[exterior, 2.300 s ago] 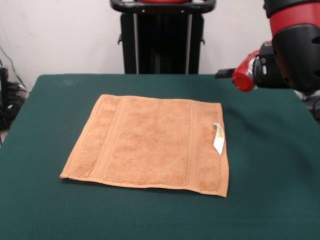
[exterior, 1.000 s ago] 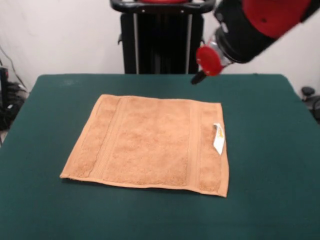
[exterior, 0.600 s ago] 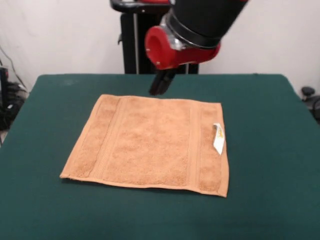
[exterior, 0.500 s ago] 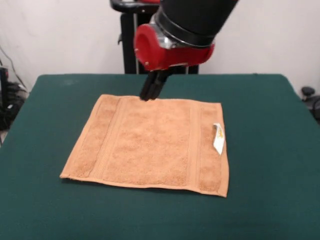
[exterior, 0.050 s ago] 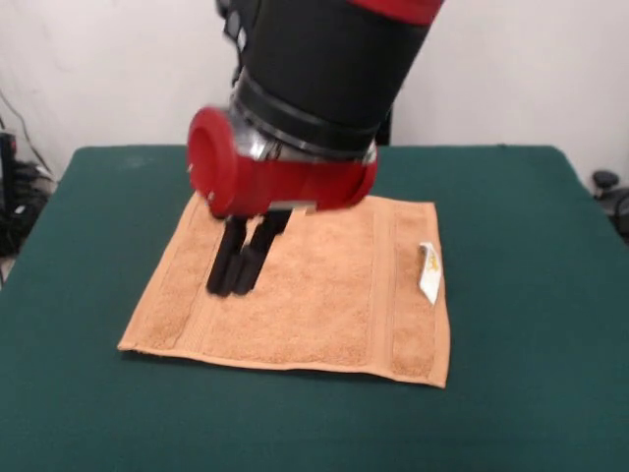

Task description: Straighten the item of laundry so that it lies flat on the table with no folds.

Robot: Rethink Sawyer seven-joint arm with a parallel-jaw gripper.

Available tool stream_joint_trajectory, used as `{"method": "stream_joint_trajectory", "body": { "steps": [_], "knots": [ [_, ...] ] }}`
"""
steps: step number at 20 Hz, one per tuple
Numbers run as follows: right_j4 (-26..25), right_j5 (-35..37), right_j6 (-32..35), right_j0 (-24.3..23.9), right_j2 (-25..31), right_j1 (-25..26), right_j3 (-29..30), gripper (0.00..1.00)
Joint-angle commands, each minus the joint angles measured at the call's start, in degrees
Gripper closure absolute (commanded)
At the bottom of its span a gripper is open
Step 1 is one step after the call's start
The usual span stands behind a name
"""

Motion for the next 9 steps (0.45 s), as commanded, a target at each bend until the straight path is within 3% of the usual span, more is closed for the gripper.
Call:
{"method": "stream_joint_trajectory", "body": {
  "steps": [1, 9],
  "knots": [
    [2.14, -5.14, 19.88, -0.3, 3.67, 10.28, -6.48, 1.0],
    [4.49, -4.65, 20.83, -0.91, 3.72, 14.83, -11.65, 1.0]
  ]
}}
